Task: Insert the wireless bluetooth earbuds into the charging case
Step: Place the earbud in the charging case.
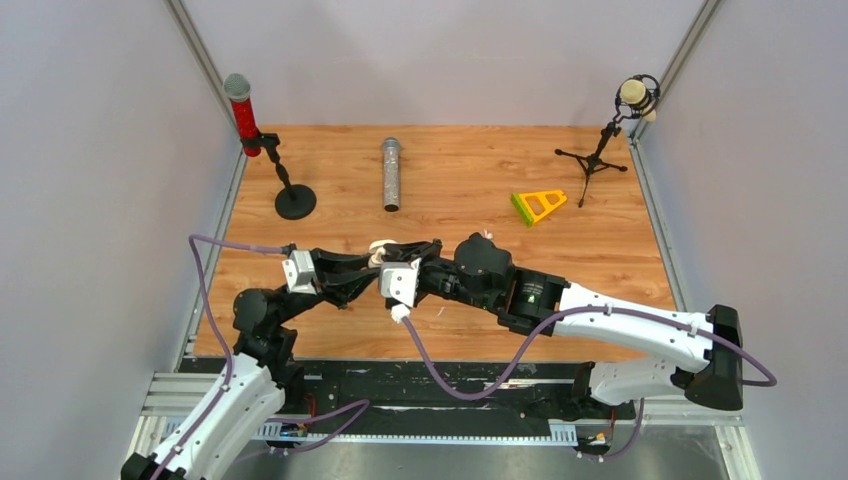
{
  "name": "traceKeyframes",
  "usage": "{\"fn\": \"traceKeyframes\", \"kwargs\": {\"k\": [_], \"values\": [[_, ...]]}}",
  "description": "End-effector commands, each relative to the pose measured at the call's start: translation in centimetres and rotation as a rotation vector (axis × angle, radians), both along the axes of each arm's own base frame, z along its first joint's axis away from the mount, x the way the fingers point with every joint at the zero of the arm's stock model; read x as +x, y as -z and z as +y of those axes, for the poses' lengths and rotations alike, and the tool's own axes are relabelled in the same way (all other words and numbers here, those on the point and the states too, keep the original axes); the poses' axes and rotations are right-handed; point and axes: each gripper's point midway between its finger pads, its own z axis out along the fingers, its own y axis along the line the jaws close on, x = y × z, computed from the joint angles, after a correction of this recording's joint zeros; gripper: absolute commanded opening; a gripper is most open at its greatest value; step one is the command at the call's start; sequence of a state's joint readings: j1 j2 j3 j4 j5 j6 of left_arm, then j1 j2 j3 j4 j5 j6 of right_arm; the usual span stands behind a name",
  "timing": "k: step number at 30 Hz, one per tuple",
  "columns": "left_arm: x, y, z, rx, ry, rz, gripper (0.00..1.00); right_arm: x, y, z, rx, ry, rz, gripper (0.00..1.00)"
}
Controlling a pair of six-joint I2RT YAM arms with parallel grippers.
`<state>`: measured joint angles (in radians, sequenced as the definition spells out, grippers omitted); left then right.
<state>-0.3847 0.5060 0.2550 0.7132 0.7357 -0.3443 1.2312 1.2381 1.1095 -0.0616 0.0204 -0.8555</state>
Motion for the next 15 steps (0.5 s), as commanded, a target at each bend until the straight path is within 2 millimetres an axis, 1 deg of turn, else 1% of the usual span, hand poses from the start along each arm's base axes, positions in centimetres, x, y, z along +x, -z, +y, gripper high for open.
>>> {"fn": "traceKeyframes", "kwargs": {"k": [1,5,10,13,15], "values": [[0.6,-3.3,1.1,-0.103,-0.074,-0.02,0.0,-1.3,1.6,0.9,-0.057,-0.021,-0.004,0.0],[0.6,-3.5,1.1,-0.119,-0.072,0.008,0.0,-1.0,2.6,0.9,-0.088,0.004,-0.017,0.0],[0.6,-3.6,1.2,-0.126,-0.076,0.013,0.0,-1.4,2.6,0.8,-0.087,0.007,-0.009,0.01],[0.7,-3.6,1.3,-0.125,-0.081,0.013,0.0,-1.8,2.4,0.7,-0.079,-0.004,0.015,0.16],[0.7,-3.7,1.3,-0.127,-0.083,0.008,0.0,-1.9,2.3,0.6,-0.082,-0.004,0.027,0.22]]}}
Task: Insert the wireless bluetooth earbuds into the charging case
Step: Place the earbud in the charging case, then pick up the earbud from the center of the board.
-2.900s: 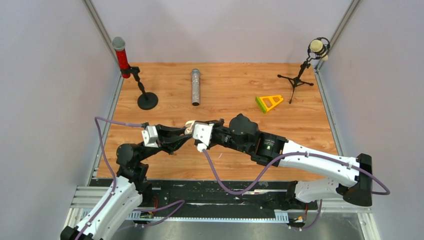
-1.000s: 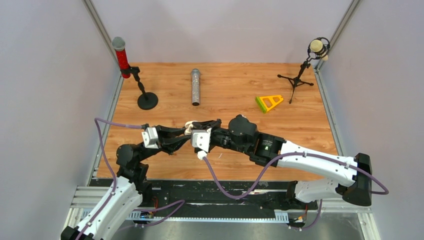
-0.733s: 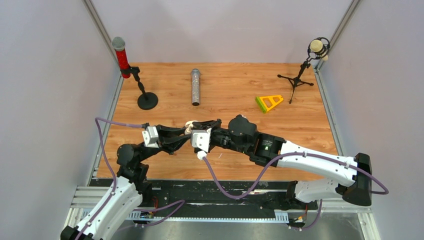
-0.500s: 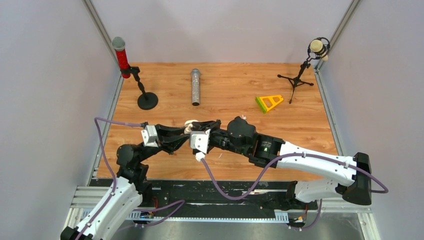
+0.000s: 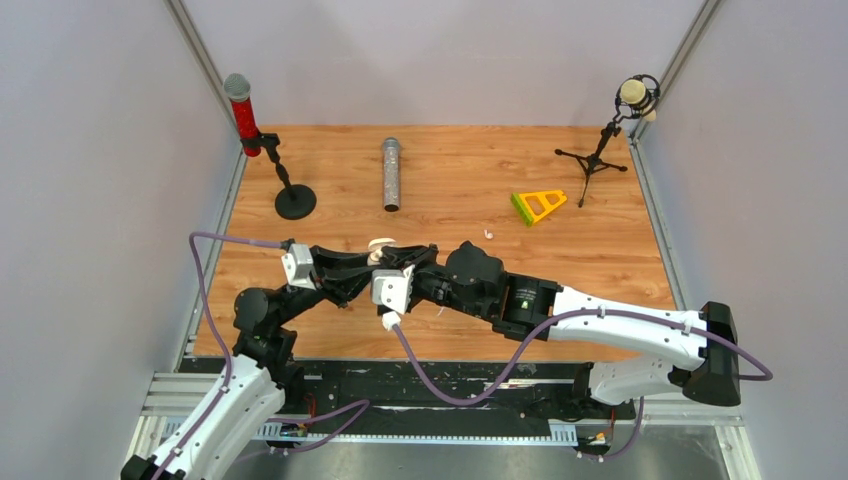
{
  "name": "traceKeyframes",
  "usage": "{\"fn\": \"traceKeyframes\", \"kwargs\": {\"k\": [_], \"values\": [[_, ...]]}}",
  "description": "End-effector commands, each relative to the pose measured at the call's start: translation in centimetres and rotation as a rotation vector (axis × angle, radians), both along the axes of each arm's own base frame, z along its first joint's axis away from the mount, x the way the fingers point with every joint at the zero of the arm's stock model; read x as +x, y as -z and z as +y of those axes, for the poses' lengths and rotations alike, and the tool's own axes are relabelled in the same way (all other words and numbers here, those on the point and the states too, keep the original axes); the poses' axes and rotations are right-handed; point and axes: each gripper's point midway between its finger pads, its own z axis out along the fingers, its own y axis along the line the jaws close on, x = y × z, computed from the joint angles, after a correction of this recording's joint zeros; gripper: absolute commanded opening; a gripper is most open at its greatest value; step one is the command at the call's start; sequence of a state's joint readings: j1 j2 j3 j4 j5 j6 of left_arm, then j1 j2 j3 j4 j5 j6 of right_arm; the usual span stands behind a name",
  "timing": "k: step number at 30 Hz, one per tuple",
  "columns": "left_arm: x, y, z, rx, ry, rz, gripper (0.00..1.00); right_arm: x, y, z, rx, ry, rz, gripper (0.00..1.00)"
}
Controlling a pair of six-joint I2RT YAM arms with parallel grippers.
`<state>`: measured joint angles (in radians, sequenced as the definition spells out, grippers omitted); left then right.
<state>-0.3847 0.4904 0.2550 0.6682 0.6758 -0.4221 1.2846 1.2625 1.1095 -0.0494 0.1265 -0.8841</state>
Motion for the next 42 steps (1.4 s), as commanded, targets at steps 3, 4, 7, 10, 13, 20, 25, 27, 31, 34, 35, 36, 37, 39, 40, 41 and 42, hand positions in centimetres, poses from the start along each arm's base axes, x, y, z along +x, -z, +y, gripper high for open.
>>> {"fn": "traceKeyframes", "kwargs": {"k": [3,4,7,10,13,20,25,27,31,34,35,36,37,39,40,41,42], "values": [[0.1,-3.9,1.0,-0.077,-0.061,-0.1,0.0,-1.9,1.7,0.1,-0.053,-0.055,0.086,0.31],[0.1,-3.8,1.0,-0.076,-0.063,-0.101,0.0,-2.0,1.6,0.1,-0.051,-0.057,0.093,0.36],[0.0,-3.8,1.0,-0.075,-0.061,-0.103,0.0,-2.3,0.9,0.1,-0.03,-0.067,0.107,0.45],[0.0,-3.9,1.0,-0.074,-0.06,-0.11,0.0,-2.4,-0.1,-0.1,0.0,-0.071,0.115,0.47],[-0.1,-3.8,1.0,-0.072,-0.058,-0.11,0.0,-1.7,-2.3,-0.8,0.088,-0.021,0.159,0.49],[0.3,-3.7,1.1,-0.071,-0.075,-0.101,0.0,4.2,-7.8,-7.0,0.419,0.153,0.498,0.6],[0.5,-3.6,1.1,-0.067,-0.083,-0.096,0.0,11.8,-2.2,-13.5,0.52,0.543,0.845,0.63],[0.5,-3.6,1.1,-0.066,-0.083,-0.097,0.0,14.7,2.2,-16.7,0.547,0.766,0.988,0.62],[0.4,-3.7,1.1,-0.065,-0.082,-0.109,0.0,18.3,11.3,-21.9,0.6,1.091,1.256,0.54],[0.3,-3.6,1.1,-0.062,-0.08,-0.109,0.0,19.7,16.9,-23.5,0.571,1.247,1.358,0.5],[0.3,-3.7,1.1,-0.063,-0.081,-0.113,0.0,20.0,18.3,-23.6,0.552,1.278,1.376,0.49],[0.3,-3.6,1.1,-0.06,-0.079,-0.113,0.0,20.3,19.2,-23.4,0.546,1.296,1.403,0.49],[0.3,-3.6,1.1,-0.06,-0.078,-0.115,0.0,20.6,20.1,-23.1,0.531,1.307,1.424,0.49],[0.3,-3.7,1.1,-0.059,-0.077,-0.12,0.0,21.3,21.7,-22.7,0.499,1.321,1.455,0.49],[0.2,-3.6,1.1,-0.058,-0.074,-0.12,0.0,21.6,22.4,-22.4,0.483,1.323,1.47,0.49],[0.2,-3.6,1.0,-0.058,-0.072,-0.122,0.0,21.8,23.2,-22.2,0.468,1.327,1.488,0.48],[0.1,-3.7,1.0,-0.058,-0.069,-0.125,0.0,21.9,23.9,-22.0,0.454,1.334,1.505,0.48]]}}
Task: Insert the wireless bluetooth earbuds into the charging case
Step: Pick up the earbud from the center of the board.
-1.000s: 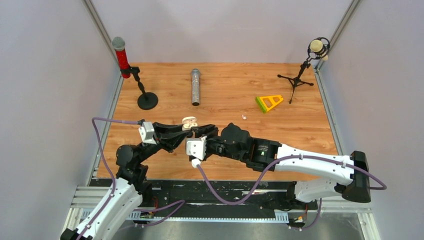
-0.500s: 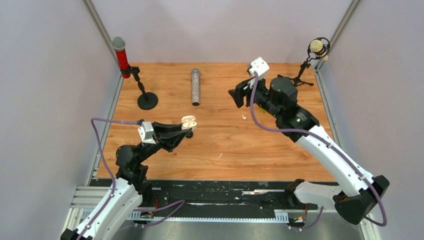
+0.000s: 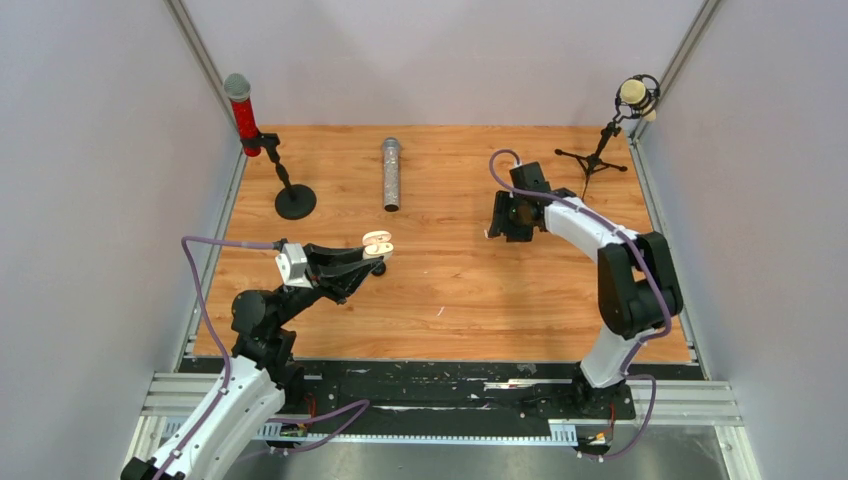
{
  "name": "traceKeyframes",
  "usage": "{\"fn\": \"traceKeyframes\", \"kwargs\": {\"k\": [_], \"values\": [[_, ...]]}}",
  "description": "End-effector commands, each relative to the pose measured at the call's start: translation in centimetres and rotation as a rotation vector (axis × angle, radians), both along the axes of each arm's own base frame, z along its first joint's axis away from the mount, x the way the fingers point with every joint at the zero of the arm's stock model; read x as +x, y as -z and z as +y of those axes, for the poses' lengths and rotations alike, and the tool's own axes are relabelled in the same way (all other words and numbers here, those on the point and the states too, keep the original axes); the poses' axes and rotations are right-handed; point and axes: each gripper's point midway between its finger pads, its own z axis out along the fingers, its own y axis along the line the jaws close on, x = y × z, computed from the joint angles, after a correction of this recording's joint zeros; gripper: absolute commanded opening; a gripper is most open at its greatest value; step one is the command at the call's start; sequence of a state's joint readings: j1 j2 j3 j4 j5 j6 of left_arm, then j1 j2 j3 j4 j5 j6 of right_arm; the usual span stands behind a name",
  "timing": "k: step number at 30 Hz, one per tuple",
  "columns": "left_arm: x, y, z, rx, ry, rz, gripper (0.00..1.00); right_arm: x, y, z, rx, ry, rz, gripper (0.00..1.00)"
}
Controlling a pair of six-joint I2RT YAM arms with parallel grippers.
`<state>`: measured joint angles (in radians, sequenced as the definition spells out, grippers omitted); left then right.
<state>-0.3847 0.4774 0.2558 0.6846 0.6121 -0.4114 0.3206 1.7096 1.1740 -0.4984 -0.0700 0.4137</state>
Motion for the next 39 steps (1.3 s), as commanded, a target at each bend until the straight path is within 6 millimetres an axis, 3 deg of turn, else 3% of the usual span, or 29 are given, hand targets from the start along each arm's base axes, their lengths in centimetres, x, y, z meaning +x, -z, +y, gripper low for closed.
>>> {"fn": "traceKeyframes", "kwargs": {"k": [1,7,14,25,32,36,39], "values": [[-0.6,-2.7,0.4,-0.023,-0.009,-0.1,0.0,1.9,-0.3,2.2,0.077,0.021,0.018,0.48],[-0.6,-2.8,0.4,-0.023,-0.01,-0.107,0.0,3.0,2.4,1.9,0.031,0.048,0.051,0.46],[-0.7,-2.9,0.4,-0.025,-0.012,-0.11,0.0,3.5,4.1,1.6,-0.004,0.052,0.07,0.4],[-0.6,-2.8,0.4,-0.024,-0.013,-0.106,0.0,4.3,4.6,1.9,-0.022,0.02,0.058,0.37],[-0.6,-2.8,0.4,-0.025,-0.015,-0.107,0.0,4.8,4.6,2.3,-0.038,-0.012,0.042,0.24],[-0.5,-2.8,0.4,-0.024,-0.017,-0.105,0.0,4.4,4.5,2.7,-0.051,-0.061,0.034,0.16],[-0.5,-2.8,0.4,-0.024,-0.017,-0.104,0.0,3.2,4.4,4.1,-0.049,-0.179,0.03,0.14]]}}
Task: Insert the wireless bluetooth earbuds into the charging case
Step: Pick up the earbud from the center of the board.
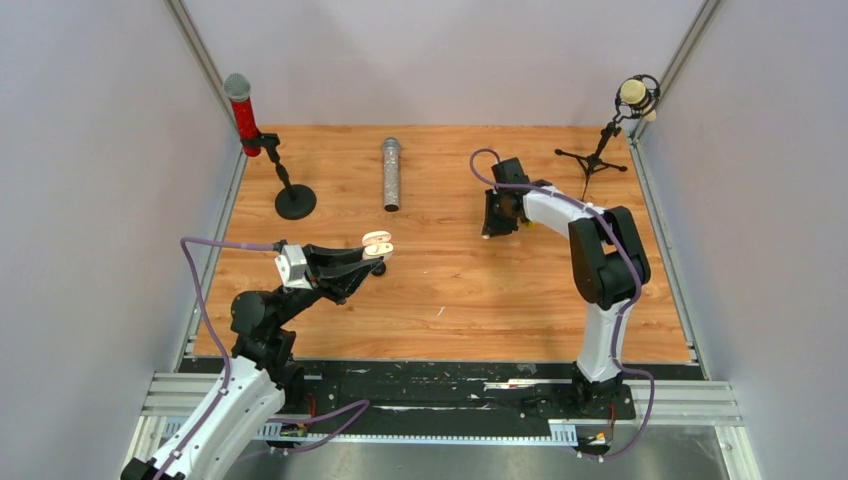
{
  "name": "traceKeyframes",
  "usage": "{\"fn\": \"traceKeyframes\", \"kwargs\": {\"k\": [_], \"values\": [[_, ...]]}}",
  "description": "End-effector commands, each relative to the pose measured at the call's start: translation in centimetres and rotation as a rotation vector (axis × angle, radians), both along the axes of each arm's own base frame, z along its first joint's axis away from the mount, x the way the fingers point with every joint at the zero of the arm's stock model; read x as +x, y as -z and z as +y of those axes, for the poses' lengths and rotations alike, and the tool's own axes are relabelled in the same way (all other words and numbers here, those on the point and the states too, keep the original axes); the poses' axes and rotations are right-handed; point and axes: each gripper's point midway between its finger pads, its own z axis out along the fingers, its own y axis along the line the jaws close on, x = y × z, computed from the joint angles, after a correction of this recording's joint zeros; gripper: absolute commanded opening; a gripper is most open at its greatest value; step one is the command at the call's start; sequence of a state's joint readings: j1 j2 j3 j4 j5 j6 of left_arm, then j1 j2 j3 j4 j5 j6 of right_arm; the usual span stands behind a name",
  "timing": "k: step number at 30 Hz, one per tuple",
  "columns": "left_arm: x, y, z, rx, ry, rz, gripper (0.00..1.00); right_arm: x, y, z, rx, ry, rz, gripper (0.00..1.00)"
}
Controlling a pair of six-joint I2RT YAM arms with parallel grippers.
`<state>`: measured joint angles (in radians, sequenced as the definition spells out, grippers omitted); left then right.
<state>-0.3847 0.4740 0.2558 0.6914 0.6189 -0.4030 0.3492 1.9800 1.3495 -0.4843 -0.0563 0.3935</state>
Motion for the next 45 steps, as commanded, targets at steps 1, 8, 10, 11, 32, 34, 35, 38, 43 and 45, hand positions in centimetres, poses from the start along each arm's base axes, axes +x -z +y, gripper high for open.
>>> {"fn": "traceKeyframes", "kwargs": {"k": [1,8,10,11,32,34,35,38,43,45], "values": [[-0.4,-2.6,0.5,-0.027,-0.019,-0.088,0.0,-1.0,-0.7,2.7,0.007,-0.208,-0.039,0.14],[-0.4,-2.6,0.4,-0.027,-0.018,-0.091,0.0,-12.8,-0.2,9.2,-0.104,-0.911,-0.043,0.16],[-0.4,-2.6,0.4,-0.027,-0.017,-0.091,0.0,-15.4,-0.3,9.7,-0.131,-1.022,-0.04,0.17],[-0.5,-2.7,0.4,-0.027,-0.015,-0.092,0.0,-16.3,-0.6,9.9,-0.112,-1.05,-0.035,0.18],[-0.9,-2.9,0.5,-0.03,-0.008,-0.11,0.0,-17.7,-6.4,10.2,-0.004,-0.684,-0.185,0.53],[-0.8,-2.9,0.4,-0.03,-0.007,-0.109,0.0,-17.6,-5.8,10.5,-0.003,-0.685,-0.182,0.51],[-0.8,-2.9,0.5,-0.031,-0.008,-0.109,0.0,-17.4,-5.5,10.7,-0.008,-0.688,-0.191,0.51],[-0.8,-2.9,0.5,-0.03,-0.009,-0.105,0.0,-17.2,-4.6,11.3,-0.017,-0.702,-0.187,0.51],[-0.8,-2.9,0.6,-0.027,-0.018,-0.105,0.0,-17.8,-2.7,11.0,-0.062,-0.717,-0.146,0.53],[-0.7,-2.8,0.5,-0.025,-0.015,-0.104,0.0,-18.2,-2.6,11.3,-0.06,-0.739,-0.145,0.54]]}}
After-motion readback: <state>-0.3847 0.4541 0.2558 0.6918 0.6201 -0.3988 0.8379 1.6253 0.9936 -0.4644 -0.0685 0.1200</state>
